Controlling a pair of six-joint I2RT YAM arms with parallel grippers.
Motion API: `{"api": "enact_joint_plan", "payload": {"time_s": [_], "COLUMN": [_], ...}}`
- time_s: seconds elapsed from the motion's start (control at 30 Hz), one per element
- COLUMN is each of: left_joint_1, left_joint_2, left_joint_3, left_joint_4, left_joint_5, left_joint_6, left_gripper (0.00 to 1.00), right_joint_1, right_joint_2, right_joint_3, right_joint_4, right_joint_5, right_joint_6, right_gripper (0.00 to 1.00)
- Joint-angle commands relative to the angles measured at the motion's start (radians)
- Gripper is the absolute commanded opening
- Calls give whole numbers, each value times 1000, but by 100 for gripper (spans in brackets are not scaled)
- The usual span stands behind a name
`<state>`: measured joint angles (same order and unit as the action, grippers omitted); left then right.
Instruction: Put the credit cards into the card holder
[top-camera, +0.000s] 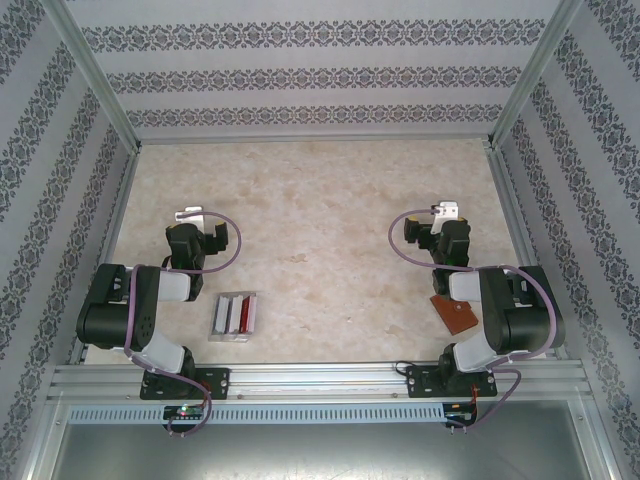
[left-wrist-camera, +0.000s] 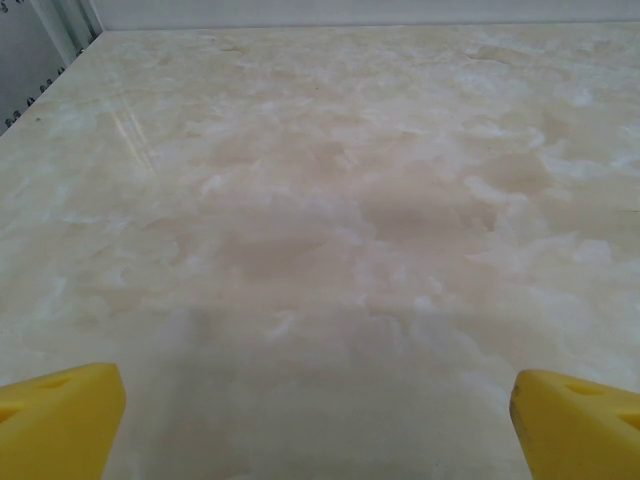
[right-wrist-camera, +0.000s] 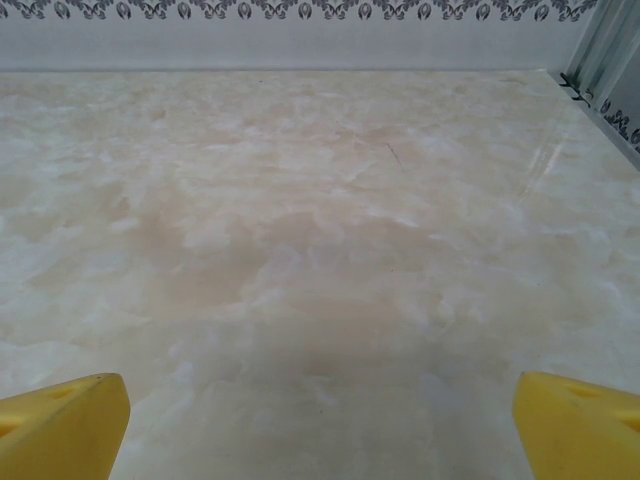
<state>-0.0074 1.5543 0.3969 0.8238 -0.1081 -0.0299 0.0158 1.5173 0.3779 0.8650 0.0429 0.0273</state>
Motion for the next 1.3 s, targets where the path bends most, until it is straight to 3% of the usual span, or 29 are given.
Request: {"api": "enact_joint_plan", "payload": {"time_s": [0.0, 0.1, 0.23, 0.37, 0.4, 0.47, 0.53, 0.77, 0.87, 0.97, 1.13, 1.27], "left_joint_1": [-15, -28, -28, -29, -26, -26, -26, -26, -26, -26, -22, -22], "left_joint_2": [-36, -298, -533, -658, -667, -667, -645, -534, -499, -446, -381, -320], "left_joint_3": [6, 79, 203, 333, 340, 352, 360, 317, 361, 443, 574, 699], "left_joint_4": [20, -362, -760, -1307, -1374, -1437, -1523, -1586, -1609, -1656, -1702, -1749], "left_joint_5": [-10, -41, -15, -165, -105, 56, 165, 553, 521, 515, 437, 217], "left_joint_6": [10, -71, -231, -749, -753, -707, -703, -648, -614, -621, -606, -583], "left_gripper": [100, 100, 100, 99, 99, 100, 100, 100, 100, 100, 100, 100], "right_joint_1": [-8, -4, 9, -4, -6, 41, 160, 689, 875, 954, 1008, 1019], "right_joint_2": [-18, -99, -236, -322, -327, -311, -282, -183, -69, 32, 172, 277], "right_joint_3": [4, 50, 194, 271, 266, 282, 325, 378, 487, 564, 692, 820], "right_joint_4": [32, -109, -492, -709, -715, -769, -881, -918, -942, -897, -957, -1124], "right_joint_5": [40, 117, 225, 108, -3, -125, -143, -140, -155, -246, -314, -351], "right_joint_6": [32, 53, 160, 453, 509, 597, 634, 973, 1026, 1097, 1058, 879], "right_gripper": [98, 98, 98, 98, 98, 98, 96, 87, 86, 82, 73, 68]}}
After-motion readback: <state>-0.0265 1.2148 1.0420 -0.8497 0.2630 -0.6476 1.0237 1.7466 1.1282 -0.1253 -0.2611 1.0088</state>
